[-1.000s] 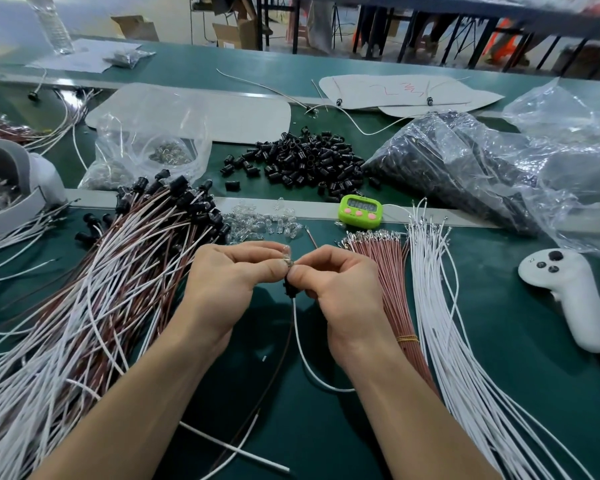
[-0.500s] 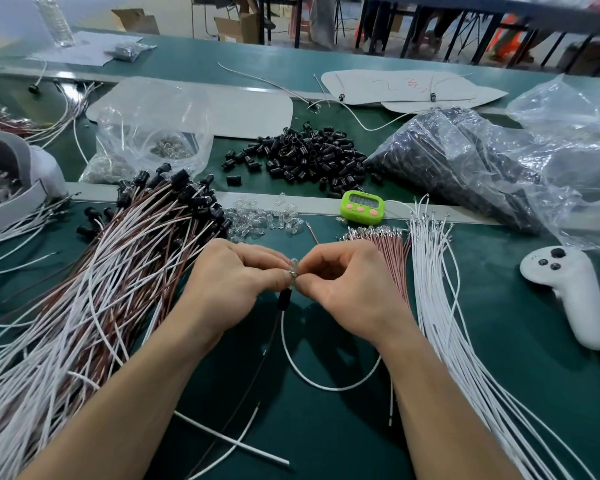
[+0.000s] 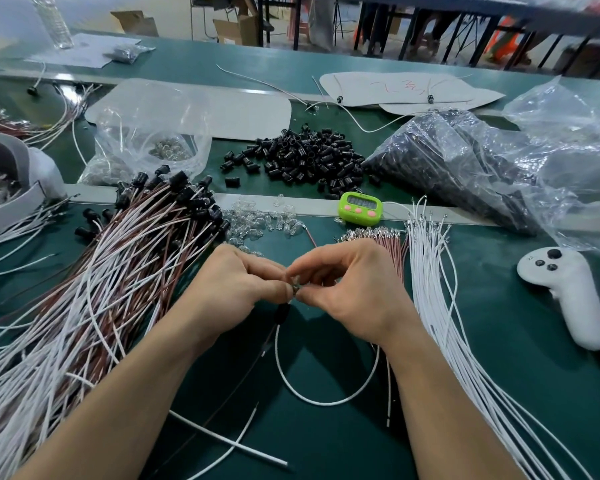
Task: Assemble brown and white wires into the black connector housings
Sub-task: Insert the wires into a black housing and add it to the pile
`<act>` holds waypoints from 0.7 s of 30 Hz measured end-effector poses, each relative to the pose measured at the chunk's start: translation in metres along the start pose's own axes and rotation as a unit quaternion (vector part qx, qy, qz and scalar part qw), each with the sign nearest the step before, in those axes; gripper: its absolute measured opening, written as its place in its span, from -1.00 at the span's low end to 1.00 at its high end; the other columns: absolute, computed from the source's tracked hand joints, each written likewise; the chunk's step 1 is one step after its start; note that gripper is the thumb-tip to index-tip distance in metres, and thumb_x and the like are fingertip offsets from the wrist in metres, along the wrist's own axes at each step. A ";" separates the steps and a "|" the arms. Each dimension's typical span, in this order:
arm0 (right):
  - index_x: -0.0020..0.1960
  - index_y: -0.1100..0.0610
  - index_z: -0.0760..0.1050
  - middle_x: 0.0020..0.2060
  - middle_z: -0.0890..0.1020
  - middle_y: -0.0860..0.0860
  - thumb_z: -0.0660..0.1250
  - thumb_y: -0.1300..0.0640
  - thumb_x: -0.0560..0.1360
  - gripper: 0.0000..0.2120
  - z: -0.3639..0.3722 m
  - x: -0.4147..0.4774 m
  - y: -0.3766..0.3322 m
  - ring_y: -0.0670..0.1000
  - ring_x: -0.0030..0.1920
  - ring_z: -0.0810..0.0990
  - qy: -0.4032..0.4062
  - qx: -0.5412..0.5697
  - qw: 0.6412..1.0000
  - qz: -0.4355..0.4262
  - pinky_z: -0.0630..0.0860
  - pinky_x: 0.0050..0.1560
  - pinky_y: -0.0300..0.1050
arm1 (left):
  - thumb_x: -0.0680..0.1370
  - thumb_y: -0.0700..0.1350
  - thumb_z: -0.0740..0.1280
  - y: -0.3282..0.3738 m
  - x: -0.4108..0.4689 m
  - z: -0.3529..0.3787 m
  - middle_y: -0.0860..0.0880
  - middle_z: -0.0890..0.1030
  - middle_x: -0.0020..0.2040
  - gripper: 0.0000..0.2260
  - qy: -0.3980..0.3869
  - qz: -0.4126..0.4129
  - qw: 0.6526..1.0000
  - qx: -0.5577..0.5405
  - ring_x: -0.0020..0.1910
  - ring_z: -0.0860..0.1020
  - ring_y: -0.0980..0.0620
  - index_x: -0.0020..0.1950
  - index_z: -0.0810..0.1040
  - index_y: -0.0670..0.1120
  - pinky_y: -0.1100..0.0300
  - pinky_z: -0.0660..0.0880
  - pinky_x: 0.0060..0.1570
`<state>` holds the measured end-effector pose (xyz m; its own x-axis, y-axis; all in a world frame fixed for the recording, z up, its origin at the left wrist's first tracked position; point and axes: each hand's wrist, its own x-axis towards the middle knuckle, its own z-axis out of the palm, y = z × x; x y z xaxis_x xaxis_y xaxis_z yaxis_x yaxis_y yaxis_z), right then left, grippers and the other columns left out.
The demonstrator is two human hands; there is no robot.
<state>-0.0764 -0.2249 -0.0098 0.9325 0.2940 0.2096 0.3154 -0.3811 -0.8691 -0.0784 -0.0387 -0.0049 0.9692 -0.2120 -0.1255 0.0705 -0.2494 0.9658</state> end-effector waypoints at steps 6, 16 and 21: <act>-0.18 -0.02 0.72 -0.34 0.71 -0.07 0.56 0.37 0.33 -0.72 -0.005 0.000 -0.003 -0.09 -0.33 0.66 -0.028 -0.028 0.999 -0.001 0.55 -0.23 -0.32 | 0.39 -0.36 0.54 -0.002 -0.002 0.000 -0.15 0.75 -0.20 -0.85 0.010 -0.041 0.999 0.005 -0.23 0.62 0.10 -0.19 0.78 -0.12 0.22 0.54 -0.05; -0.24 -0.04 0.70 -0.38 0.69 -0.07 0.54 0.34 0.34 -0.74 -0.008 -0.001 -0.003 -0.17 -0.36 0.62 -0.053 -0.015 0.998 0.018 0.53 -0.26 -0.30 | 0.41 -0.28 0.57 0.000 -0.002 0.001 -0.07 0.73 -0.28 -0.88 0.002 -0.065 0.998 0.006 -0.31 0.61 0.16 -0.23 0.78 -0.07 0.37 0.52 -0.18; -0.26 -0.12 0.69 -0.40 0.68 -0.13 0.54 0.28 0.32 -0.72 -0.007 -0.001 -0.002 -0.21 -0.39 0.60 -0.033 0.000 0.999 0.013 0.49 -0.29 -0.36 | 0.42 -0.27 0.56 -0.002 -0.002 0.003 -0.11 0.74 -0.23 -0.90 0.015 -0.057 0.998 -0.001 -0.26 0.59 0.12 -0.19 0.78 -0.08 0.25 0.51 -0.10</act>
<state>-0.0768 -0.2311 -0.0054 0.9270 0.3412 0.1560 0.2905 -0.3897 -0.8739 -0.0816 -0.0405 -0.0075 0.9615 -0.1534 -0.2281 0.1814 -0.2693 0.9458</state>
